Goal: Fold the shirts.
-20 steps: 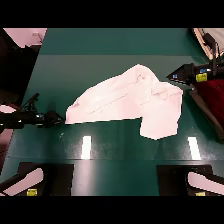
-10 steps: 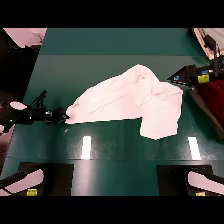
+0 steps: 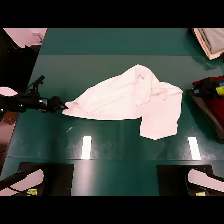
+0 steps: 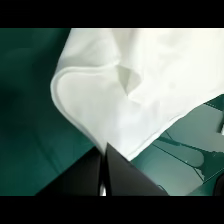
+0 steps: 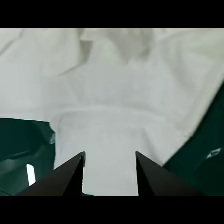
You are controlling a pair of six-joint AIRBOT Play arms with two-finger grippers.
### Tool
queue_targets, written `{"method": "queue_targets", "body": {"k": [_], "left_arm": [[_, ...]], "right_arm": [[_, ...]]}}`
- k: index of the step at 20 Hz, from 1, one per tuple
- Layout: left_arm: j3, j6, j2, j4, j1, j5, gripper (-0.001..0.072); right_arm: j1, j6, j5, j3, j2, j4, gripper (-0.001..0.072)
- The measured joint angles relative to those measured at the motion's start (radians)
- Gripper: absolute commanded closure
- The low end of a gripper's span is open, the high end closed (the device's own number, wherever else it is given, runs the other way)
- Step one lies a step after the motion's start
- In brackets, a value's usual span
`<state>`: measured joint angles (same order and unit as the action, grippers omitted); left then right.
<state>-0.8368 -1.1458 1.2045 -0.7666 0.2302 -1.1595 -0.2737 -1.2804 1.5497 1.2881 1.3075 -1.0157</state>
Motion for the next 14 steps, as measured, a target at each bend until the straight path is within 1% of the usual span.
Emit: {"method": "queue_targets", "body": {"k": [3,5,9,13,14], "left_arm": [[-0.027,0.0,-0.03,0.001,0.0,-0.005,0.0685],[-0.036,-0.001,-0.045,0.001,0.0,-0.008,0.0685],[-0.044,-0.005,-0.058,0.002,0.0,-0.008,0.0685],[-0.045,-0.008,-0.061,0.003,0.0,-0.01,0.0685],[-0.045,-0.008,-0.062,0.003,0.0,-0.011,0.0685]], "right_arm": [[-0.075,-0.016,-0.05,-0.122,0.001,-0.056,0.0349],[-0.114,-0.021,-0.108,-0.22,0.01,-0.053,0.0349],[-0.135,-0.01,-0.193,-0.36,0.069,0.053,0.0349],[-0.083,0.002,-0.246,-0.414,0.131,0.126,0.0349],[-0.064,0.004,-0.251,-0.418,0.138,0.14,0.0364]]}}
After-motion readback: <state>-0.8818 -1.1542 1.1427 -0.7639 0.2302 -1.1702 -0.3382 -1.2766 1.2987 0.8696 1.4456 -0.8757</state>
